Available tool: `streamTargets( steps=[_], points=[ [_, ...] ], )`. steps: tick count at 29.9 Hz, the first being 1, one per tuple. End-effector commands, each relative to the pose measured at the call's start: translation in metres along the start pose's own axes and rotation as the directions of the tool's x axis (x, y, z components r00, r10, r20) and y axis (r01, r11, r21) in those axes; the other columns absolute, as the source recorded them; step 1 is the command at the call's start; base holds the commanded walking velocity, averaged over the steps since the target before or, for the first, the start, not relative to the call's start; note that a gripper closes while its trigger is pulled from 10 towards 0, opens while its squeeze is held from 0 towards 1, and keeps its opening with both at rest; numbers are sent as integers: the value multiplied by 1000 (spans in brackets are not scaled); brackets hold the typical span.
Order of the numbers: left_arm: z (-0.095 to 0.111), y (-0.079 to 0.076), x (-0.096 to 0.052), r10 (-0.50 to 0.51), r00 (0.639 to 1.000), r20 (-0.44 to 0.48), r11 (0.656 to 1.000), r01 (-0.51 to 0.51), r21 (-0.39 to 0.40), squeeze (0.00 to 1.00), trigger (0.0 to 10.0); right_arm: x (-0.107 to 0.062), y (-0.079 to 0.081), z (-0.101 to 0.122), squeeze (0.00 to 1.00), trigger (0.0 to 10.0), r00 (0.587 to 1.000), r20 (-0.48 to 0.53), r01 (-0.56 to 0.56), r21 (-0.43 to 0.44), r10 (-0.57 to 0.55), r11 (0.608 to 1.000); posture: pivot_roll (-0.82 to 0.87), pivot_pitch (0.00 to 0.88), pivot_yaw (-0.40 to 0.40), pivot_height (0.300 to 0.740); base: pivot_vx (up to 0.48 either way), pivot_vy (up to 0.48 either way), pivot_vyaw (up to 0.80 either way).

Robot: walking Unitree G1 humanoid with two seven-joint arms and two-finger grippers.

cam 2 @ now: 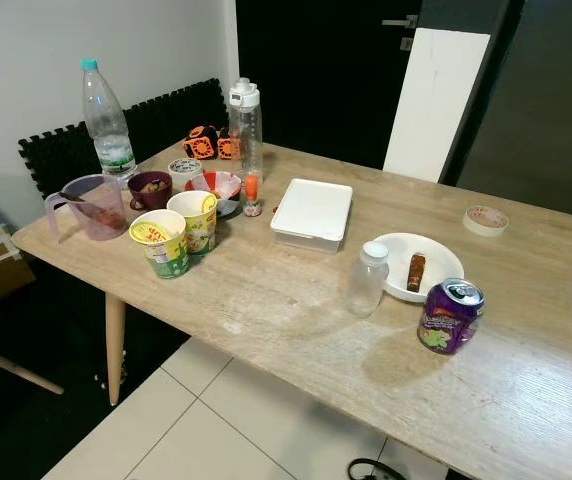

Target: Restocking fridge

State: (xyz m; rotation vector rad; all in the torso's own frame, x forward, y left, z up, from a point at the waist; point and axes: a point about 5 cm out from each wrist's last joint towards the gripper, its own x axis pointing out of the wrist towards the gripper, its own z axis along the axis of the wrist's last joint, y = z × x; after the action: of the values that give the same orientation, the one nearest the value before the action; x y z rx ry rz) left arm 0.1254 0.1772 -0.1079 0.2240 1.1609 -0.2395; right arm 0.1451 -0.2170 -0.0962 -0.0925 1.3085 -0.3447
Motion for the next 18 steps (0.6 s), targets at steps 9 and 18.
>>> streamTargets(
  steps=[9,18],
  points=[
    [-9,-2,-1,-12,999,-32,1000,12,-10,0,10000,-5,9,-18,0,10000,948,-256,299,502,-191,812,-97,0,1,740,0,0,0],
    [-9,-3,-1,-20,999,-30,1000,19,-17,0,10000,-9,8,-18,0,10000,894,-331,441,537,-301,719,-108,0,-20,740,0,0,0]
  ],
)
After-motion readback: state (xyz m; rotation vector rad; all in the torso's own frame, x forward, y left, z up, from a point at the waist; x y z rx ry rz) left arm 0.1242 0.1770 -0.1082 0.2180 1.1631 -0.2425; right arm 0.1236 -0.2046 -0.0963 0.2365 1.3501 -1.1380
